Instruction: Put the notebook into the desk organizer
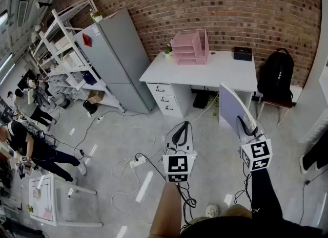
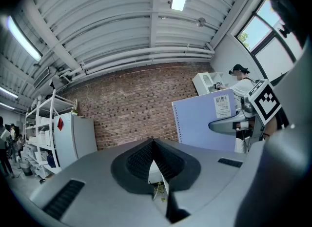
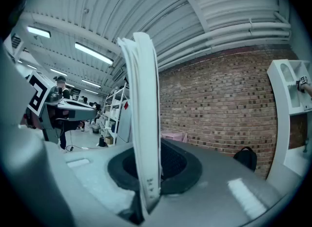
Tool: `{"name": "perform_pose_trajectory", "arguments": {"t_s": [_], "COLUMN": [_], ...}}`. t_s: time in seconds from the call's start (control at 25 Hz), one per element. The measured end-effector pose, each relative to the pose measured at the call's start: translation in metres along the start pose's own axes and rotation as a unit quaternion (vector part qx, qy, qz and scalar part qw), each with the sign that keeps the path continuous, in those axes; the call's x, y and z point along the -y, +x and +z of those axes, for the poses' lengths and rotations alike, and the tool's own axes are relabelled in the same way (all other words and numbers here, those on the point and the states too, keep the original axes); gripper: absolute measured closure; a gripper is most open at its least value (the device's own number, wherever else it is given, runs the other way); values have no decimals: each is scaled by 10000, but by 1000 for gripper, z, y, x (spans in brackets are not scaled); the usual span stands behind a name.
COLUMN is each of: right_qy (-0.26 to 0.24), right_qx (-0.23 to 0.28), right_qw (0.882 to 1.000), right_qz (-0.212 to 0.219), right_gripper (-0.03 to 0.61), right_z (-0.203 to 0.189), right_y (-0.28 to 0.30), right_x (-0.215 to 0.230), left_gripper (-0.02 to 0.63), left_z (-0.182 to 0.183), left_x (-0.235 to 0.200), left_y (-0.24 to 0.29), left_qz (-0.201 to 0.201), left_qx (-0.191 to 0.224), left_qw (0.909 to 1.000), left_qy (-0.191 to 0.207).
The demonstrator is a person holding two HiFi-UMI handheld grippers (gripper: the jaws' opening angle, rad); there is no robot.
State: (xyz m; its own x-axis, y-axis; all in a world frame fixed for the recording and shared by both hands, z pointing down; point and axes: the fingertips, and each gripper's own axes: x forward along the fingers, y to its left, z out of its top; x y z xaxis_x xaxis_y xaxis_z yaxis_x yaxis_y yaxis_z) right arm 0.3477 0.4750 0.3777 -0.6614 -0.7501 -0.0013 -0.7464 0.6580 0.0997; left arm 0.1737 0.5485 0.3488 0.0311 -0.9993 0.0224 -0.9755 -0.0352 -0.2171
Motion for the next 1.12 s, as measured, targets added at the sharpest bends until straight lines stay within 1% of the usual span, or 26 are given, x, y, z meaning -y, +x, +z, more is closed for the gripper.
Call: {"name": "perform_pose_trajectory", "arguments": {"t_s": [0.16, 0.4, 0.6, 0.72, 0.88, 1.0, 1.12], "right_qy": [22, 132, 175, 136, 165, 195, 209], "right_qx": [3, 40, 130, 116, 118, 90, 112], "right_qw": [10000, 9999, 9997, 9998, 9998, 9997, 9997], "right_qz": [-28, -32, -61, -37, -71, -74, 14], "right_gripper": [548, 548, 548, 548, 548, 548, 548], "right_z": [-2, -1, 5, 2, -4, -10, -11], "right_y": [-6, -10, -10, -10, -1, 18, 43], "right_x": [-2, -3, 2, 3, 16, 32, 49], "left_gripper": [606, 606, 606, 606, 606, 606, 606], "left_z": [-2, 1, 11, 10, 6, 2, 5], "left_x": [3, 3, 7, 7, 9, 8, 1], "left_y": [-6, -14, -10, -7, 9, 33, 61], "left_qz": [-30, -19, -106, -114, -121, -110, 47], "left_qx": [21, 110, 237, 261, 237, 213, 237], "left_qw": [10000, 9999, 9994, 9991, 9991, 9990, 9988], "left_qy": [-6, -125, -212, -310, -337, -368, -424]}}
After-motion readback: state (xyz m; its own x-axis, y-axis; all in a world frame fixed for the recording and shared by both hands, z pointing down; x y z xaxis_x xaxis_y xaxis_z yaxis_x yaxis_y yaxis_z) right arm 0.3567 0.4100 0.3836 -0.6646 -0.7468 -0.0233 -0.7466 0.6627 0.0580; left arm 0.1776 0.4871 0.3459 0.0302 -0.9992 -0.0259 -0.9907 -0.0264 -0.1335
